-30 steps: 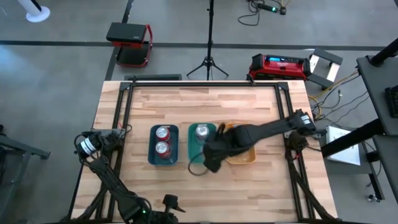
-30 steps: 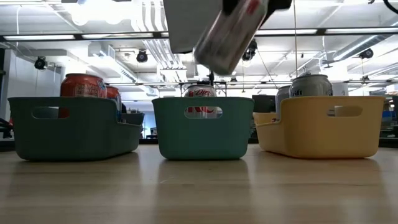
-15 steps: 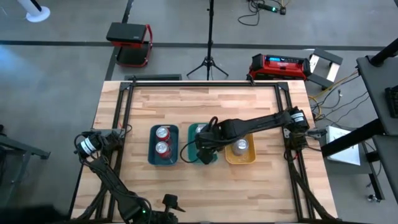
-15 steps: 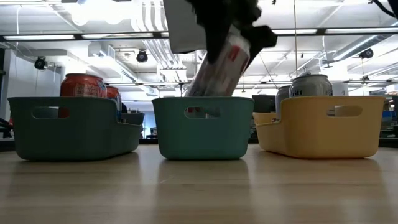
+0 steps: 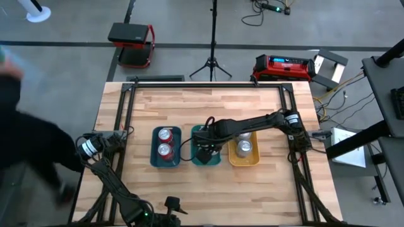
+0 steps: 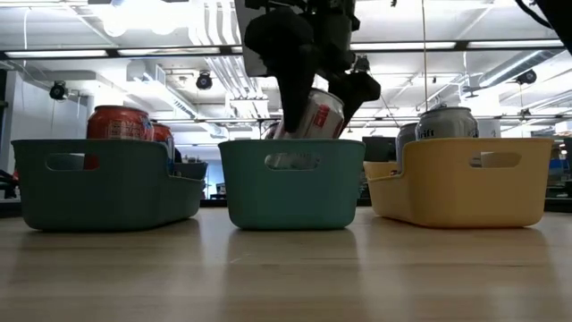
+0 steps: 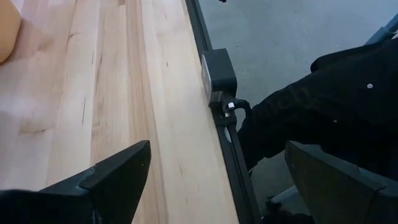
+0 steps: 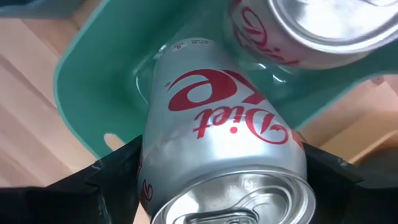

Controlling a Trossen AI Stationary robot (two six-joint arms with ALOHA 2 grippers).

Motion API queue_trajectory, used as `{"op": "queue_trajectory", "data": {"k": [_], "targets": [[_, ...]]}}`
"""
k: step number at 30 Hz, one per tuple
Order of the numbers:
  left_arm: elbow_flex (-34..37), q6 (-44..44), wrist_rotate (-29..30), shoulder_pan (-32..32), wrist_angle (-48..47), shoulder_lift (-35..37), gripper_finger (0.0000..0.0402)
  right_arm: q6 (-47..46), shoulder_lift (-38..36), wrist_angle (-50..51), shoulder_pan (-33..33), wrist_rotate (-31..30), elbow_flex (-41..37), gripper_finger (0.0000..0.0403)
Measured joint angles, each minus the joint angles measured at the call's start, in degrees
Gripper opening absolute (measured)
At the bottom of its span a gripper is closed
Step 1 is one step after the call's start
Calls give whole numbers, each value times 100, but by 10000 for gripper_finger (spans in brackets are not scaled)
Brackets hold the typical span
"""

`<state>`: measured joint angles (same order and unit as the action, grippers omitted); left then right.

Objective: Sort soda cans
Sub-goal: Put the red-silver soda can into the green bin

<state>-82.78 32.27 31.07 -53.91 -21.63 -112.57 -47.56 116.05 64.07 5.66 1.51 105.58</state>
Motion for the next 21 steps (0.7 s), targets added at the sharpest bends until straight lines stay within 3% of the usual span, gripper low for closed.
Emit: {"op": "queue_trajectory", "data": {"k": [21], "targets": [[0,42,2,0,-21,0,355,256,136,44,-102,307,-11,330]]}}
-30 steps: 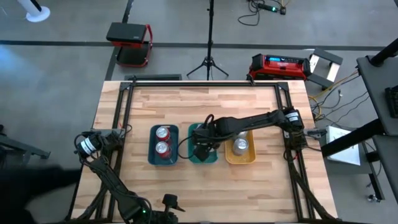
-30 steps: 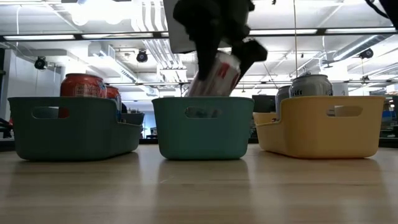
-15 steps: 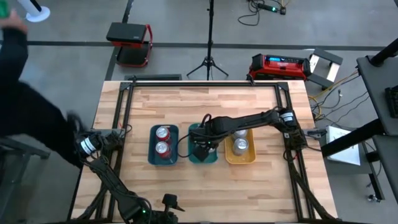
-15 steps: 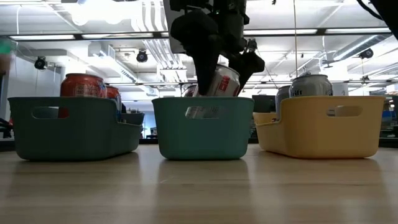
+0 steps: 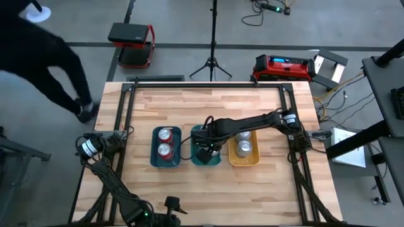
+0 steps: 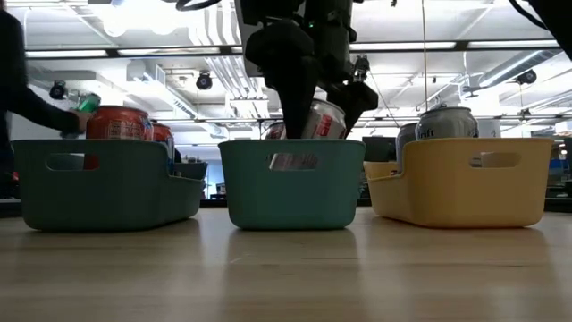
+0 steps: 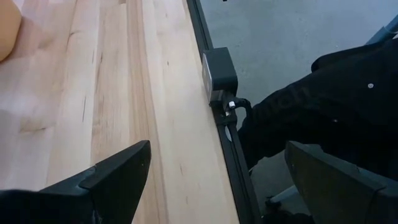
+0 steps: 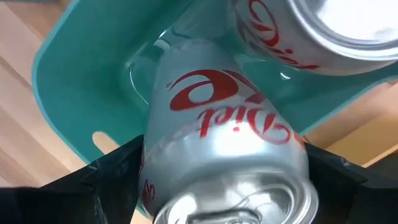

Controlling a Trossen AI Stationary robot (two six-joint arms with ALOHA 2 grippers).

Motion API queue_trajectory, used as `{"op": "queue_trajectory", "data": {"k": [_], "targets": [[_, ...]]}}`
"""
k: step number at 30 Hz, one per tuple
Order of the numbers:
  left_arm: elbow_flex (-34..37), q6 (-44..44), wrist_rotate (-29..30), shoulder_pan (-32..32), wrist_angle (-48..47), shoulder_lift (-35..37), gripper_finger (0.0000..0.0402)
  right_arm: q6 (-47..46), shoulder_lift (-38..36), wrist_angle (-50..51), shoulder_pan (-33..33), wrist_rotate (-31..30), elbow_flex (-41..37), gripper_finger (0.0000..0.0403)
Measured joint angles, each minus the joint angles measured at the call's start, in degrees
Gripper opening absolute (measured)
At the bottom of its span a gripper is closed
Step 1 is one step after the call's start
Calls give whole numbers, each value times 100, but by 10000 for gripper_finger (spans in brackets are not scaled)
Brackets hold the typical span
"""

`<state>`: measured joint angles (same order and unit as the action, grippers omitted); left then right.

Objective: Sort soda cans
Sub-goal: Put the red-silver soda can into the green bin

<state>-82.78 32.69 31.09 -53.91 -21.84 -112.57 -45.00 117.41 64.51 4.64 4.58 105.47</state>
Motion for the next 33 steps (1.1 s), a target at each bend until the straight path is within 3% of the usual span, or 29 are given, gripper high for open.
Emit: {"op": "queue_trajectory", "data": {"k": [15,25,33], "targets": [[0,2,0,0,-10,-2,355,234,111,-118,-68,39,0,321],[0,44,0,0,-12,0,355,263,111,-223,-43,-217,256,363],[0,52,0,0,-18,0,355,317,-3,-165,34,-239,682,368]]}}
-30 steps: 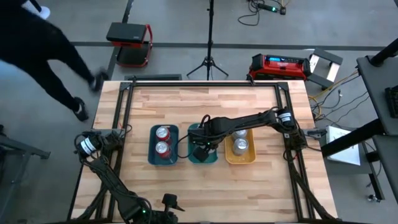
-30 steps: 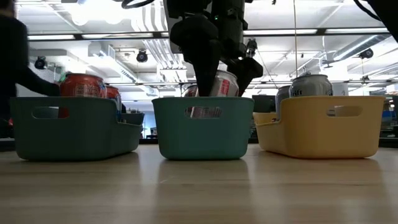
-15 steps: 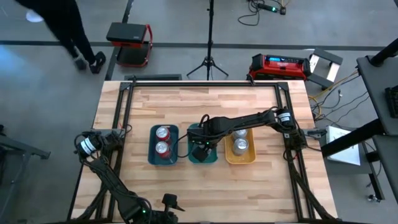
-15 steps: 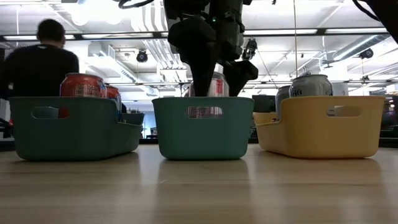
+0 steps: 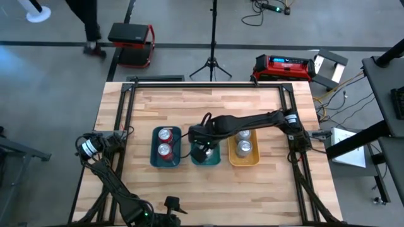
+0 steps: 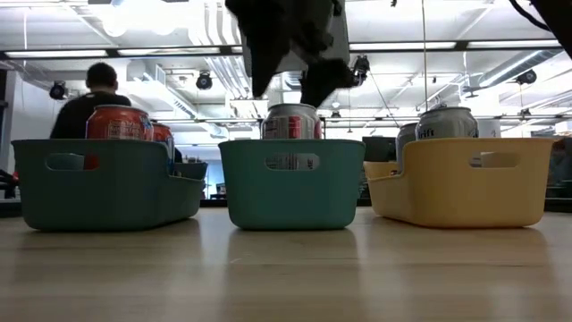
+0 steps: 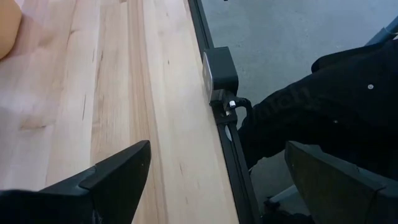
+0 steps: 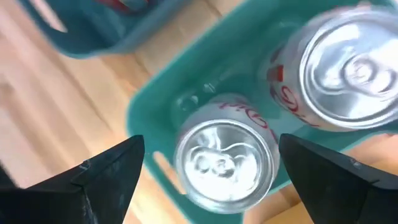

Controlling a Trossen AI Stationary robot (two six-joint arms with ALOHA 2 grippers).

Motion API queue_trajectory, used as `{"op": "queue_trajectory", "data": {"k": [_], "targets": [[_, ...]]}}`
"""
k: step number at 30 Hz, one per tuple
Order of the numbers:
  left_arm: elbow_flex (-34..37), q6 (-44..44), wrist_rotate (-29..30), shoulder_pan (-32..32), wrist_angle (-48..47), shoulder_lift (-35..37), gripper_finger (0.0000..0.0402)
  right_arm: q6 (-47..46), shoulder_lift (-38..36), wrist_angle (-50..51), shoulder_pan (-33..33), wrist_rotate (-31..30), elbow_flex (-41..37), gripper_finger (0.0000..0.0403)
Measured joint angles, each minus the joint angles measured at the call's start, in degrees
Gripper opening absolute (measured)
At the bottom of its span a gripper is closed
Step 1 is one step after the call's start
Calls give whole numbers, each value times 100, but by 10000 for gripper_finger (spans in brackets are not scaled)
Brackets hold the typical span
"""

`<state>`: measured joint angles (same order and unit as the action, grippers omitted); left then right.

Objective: Sort soda cans
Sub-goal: Put the red-silver soda can into the green bin, then return to Home Position

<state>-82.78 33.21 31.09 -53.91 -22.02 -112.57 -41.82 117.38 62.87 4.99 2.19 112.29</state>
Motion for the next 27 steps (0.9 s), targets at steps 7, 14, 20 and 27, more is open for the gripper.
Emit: {"op": "queue_trajectory", "data": {"k": [7,14,20,27], "targets": [[0,55,-2,-4,-20,-2,355,290,-445,347,222,-312,385,368],[0,71,-7,-11,4,-1,355,883,-1226,412,1046,-1765,162,368],[-111,-533,-2,79,-4,-2,355,1044,-1876,374,1897,-2903,-813,368],[-963,-1252,295,364,-392,4,355,877,-2563,-1384,2428,-2773,-3107,339]]}}
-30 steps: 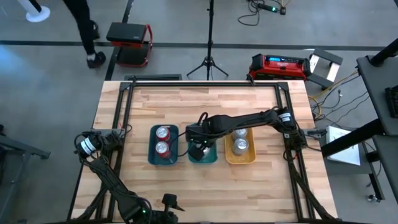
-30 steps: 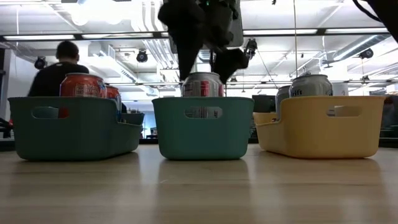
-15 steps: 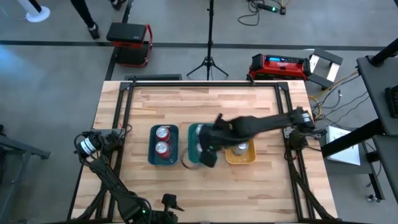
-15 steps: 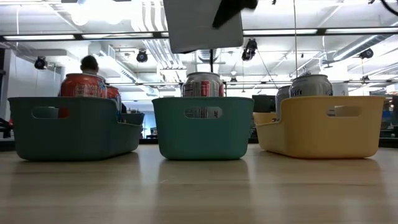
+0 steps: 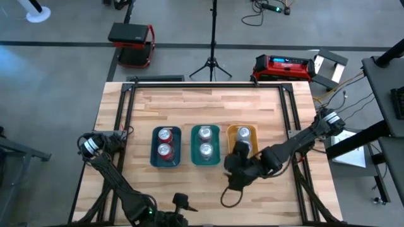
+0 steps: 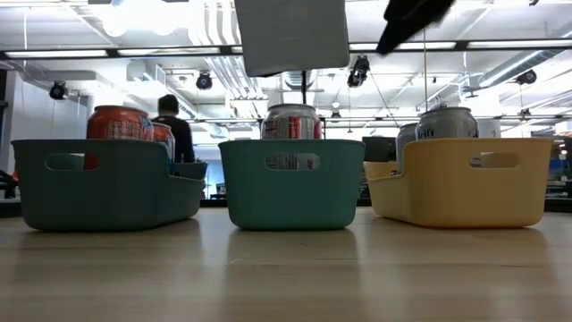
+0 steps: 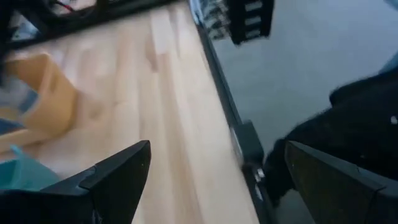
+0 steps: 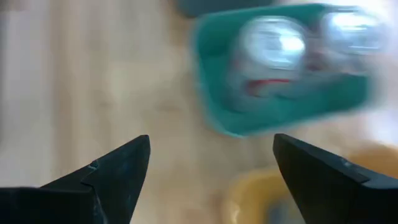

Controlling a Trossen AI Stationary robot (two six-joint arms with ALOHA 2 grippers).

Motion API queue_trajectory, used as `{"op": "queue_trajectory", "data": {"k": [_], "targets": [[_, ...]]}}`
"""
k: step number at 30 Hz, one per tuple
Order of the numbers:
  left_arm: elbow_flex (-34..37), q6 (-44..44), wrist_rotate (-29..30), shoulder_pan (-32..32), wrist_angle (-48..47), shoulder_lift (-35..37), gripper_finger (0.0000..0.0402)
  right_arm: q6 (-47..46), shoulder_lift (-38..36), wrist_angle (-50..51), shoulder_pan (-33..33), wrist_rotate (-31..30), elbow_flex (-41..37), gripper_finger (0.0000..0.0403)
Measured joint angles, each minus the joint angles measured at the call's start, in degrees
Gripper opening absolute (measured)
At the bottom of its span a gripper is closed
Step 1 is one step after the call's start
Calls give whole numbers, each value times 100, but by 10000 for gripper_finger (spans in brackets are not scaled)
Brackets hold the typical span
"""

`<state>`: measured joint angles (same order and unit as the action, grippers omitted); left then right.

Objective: Sort soda cans
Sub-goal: Return to Home Position

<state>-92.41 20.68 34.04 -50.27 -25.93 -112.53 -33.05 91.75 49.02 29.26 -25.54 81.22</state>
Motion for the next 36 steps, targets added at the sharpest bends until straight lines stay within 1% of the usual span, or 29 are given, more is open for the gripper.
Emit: {"op": "queue_trajectory", "data": {"k": [3,6,8,11,14,18,22,25,27,29,31,36], "targets": [[-284,-123,80,138,-391,11,355,562,-267,-1656,-57,581,-913,319],[-424,-319,301,435,-832,36,355,1241,-572,-2985,-209,758,-1430,296],[-378,-355,245,766,-949,135,355,1642,-839,-3547,-309,760,-1632,280],[-64,-428,-184,1288,-823,347,355,2029,-1346,-3970,-447,763,-1919,253],[632,-636,-511,1719,-128,625,355,2147,-1909,-4320,-514,758,-2418,227],[1969,-955,-613,2118,1517,1178,355,2262,-2489,-5128,-501,768,-3509,198],[3290,-1101,-624,2362,2983,1952,355,2382,-2667,-6368,-560,765,-4601,172],[3995,-1088,-624,2480,3349,2656,355,2788,-2611,-7457,-726,758,-5093,156],[4370,-1084,-614,2510,3350,3151,355,3079,-2595,-7823,-874,787,-5233,145],[4731,-1079,-612,2510,3352,3663,355,3396,-2624,-7990,-1055,968,-5235,134],[5069,-1106,-610,2503,3360,4195,355,3634,-2758,-7846,-1269,1314,-5153,123],[5865,-1244,-608,2477,3474,5522,355,3854,-3075,-7767,-1975,2461,-4633,92]]}}
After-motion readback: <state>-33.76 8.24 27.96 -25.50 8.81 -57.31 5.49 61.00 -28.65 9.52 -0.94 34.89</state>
